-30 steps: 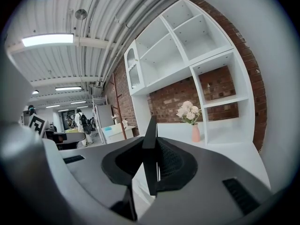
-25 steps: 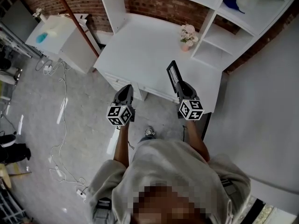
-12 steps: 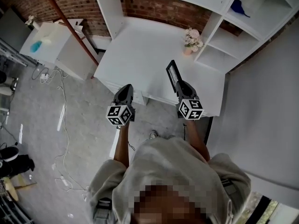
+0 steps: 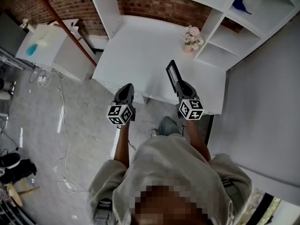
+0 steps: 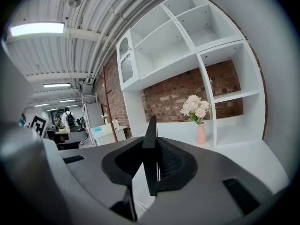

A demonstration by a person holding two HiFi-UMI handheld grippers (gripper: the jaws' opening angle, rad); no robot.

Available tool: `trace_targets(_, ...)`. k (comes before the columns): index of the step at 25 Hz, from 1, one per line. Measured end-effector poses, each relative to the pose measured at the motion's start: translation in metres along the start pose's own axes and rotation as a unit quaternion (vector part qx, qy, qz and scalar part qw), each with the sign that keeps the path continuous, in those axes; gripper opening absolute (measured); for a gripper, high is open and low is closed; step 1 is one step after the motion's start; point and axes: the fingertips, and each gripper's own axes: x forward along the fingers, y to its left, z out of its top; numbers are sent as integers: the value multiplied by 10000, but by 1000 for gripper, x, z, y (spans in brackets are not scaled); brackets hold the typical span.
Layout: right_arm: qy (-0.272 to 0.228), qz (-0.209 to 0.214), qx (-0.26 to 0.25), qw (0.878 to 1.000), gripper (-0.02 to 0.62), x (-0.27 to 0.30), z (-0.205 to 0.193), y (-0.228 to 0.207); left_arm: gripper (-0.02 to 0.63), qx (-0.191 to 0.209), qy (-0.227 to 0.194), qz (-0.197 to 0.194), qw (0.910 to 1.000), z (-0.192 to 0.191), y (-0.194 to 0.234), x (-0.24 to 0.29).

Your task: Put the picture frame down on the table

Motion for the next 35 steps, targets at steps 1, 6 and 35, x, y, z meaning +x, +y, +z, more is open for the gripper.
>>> trace_targets(1, 6, 3, 6, 10000, 81, 2, 0, 0, 17, -7, 12, 5, 10000, -1, 1, 0)
trace_targets(6, 38, 47, 5, 10000, 81, 15, -2, 2, 17, -35, 52, 68, 10000, -3, 11, 4)
trace_targets(35, 208, 615, 91, 9978, 81, 201, 50, -40, 17, 64, 157, 486, 9987, 44, 85, 154)
